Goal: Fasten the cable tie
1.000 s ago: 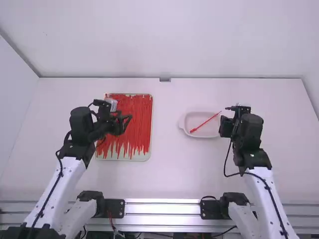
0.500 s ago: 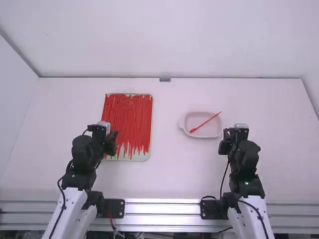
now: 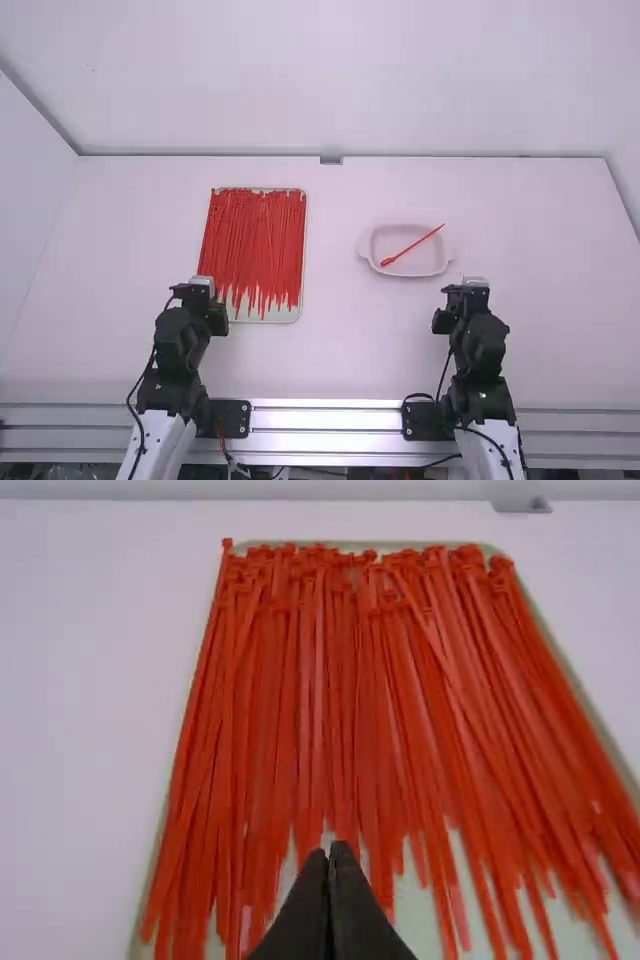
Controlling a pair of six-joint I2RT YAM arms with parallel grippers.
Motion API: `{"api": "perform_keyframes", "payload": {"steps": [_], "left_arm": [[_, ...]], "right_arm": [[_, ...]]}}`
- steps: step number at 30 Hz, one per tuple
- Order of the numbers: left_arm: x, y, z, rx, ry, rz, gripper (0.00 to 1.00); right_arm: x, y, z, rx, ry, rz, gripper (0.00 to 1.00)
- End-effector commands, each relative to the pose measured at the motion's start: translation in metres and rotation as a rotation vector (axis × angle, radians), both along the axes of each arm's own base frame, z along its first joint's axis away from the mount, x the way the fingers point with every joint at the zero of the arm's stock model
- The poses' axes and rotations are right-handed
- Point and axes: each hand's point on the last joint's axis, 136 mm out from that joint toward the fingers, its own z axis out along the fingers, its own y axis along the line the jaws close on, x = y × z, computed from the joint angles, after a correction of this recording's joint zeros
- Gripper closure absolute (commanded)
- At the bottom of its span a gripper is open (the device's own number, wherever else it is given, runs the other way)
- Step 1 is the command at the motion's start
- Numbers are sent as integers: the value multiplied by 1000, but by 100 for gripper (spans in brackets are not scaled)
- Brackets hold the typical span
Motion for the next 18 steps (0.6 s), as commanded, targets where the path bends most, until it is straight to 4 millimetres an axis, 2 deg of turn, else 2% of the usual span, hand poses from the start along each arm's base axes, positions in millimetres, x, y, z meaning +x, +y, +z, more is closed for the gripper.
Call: {"api": "perform_keyframes", "payload": {"steps": [1,18], "left_arm": [[0,1,5,11,-34,4,100],[2,1,53,11,-245,6,100]], "right_arm": [[-1,0,3,1,-26,-2,100],[-1,0,49,1,-227,-2,100]]}}
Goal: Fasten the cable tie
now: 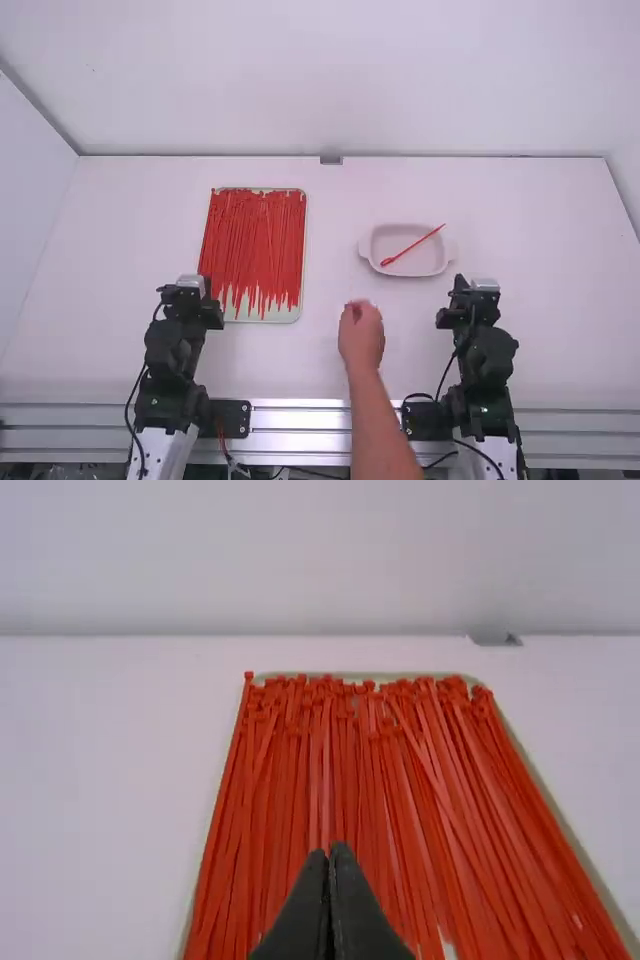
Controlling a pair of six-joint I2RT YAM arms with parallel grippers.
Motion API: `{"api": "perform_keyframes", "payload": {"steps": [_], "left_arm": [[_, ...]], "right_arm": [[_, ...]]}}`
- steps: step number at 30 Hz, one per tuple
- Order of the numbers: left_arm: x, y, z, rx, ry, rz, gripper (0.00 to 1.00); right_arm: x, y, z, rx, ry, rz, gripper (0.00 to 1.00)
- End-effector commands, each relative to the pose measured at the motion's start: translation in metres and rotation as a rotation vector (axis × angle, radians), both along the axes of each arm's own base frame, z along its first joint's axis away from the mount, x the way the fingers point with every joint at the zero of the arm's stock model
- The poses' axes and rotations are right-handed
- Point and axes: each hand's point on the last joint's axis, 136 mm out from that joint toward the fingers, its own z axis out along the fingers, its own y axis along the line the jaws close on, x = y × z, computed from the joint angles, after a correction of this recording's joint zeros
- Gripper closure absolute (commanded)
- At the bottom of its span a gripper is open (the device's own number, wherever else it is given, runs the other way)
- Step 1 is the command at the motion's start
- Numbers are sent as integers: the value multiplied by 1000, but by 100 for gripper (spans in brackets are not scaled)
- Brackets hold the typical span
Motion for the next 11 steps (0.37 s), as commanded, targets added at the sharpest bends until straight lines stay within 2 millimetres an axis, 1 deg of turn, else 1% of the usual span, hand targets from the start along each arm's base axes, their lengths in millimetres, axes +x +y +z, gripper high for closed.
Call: {"api": "perform_keyframes", "payload": {"steps": [1,4,7,11], "left_arm": [[-1,-1,1,7,-18,-2,100],[-2,-1,8,7,-46,-2,100],[-2,-1,14,7,-72,-2,100],[-2,-1,15,7,-77,-2,100]], "right_arm": [[-1,0,0,4,-14,-1,100],[-2,0,6,4,-38,-1,100],[-2,0,6,4,-38,-1,100],[-2,0,6,4,-38,-1,100]]}}
